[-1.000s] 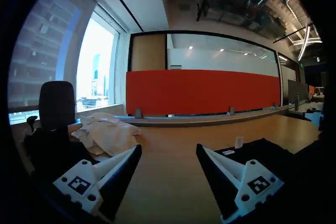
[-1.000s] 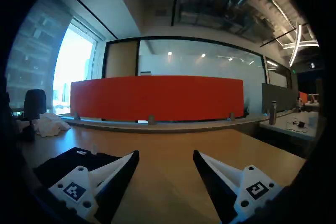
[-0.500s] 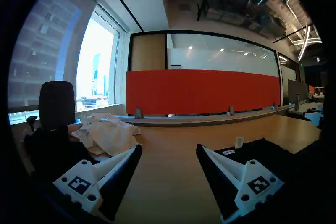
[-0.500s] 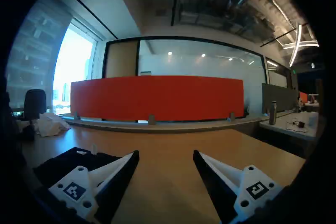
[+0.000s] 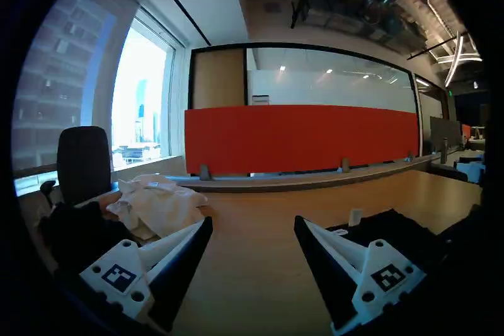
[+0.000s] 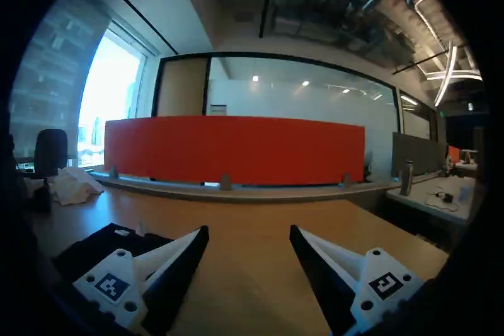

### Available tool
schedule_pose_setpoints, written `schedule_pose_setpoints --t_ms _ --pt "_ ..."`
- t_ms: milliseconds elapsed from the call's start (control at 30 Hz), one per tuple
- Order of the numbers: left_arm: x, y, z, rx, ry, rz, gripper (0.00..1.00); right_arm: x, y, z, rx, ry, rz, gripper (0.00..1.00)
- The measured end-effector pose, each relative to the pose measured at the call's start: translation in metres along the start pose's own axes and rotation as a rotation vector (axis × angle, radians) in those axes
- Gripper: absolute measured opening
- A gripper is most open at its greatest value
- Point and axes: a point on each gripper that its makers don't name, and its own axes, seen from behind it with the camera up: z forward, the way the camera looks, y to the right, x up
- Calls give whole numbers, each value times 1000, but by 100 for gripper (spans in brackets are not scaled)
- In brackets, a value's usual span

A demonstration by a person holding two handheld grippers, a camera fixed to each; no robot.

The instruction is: Fold towel

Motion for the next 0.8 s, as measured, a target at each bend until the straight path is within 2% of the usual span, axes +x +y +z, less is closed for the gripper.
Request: schedule_pose_setpoints --t_ms 200,500,800 --pt "40 4 -4 -12 -3 -21 96 42 -4 -9 0 -3 -3 99" --pt "100 12 -17 -50 -22 -44 96 110 -13 -21 -3 1 -7 99" --pt "127 11 -24 -67 -58 -45 96 139 -18 -24 -7 -7 3 99"
